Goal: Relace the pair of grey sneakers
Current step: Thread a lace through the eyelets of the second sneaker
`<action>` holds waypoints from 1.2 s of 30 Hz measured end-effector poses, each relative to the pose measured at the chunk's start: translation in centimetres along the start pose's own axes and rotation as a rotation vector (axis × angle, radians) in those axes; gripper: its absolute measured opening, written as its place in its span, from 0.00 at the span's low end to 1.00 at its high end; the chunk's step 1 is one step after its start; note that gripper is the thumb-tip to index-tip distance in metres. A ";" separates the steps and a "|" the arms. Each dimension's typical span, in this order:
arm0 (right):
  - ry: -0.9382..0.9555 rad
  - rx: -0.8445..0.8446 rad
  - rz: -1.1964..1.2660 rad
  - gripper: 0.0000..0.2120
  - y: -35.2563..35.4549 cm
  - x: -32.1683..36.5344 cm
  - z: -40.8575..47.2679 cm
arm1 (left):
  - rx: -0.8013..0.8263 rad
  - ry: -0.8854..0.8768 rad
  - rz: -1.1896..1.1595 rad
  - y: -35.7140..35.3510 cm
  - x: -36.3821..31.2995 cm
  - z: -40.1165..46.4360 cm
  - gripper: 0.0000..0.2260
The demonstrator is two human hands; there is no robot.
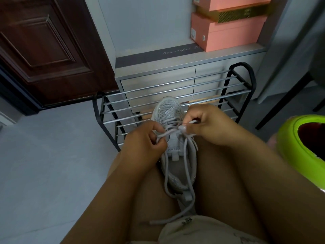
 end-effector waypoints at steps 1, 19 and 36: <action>-0.007 0.012 0.123 0.07 0.3 -0.2 -0.3 | 0.004 0.011 -0.017 0.0 0.1 0.0 0.10; -0.162 0.282 0.426 0.05 -0.2 -1.8 -0.1 | 0.124 0.014 -0.410 -0.2 -2.4 0.8 0.07; -0.203 0.277 0.452 0.08 -0.1 -1.8 -0.1 | 0.180 0.278 -1.033 -0.6 -0.6 1.8 0.13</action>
Point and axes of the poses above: each hand's wrist, its own z-axis towards the middle knuckle, its own y-axis out of the back of the hand, x = y × z, the point moved 3 cm from there along z, towards the middle knuckle, and after that the axes turned 6 degrees about x, right-handed, at the moved point
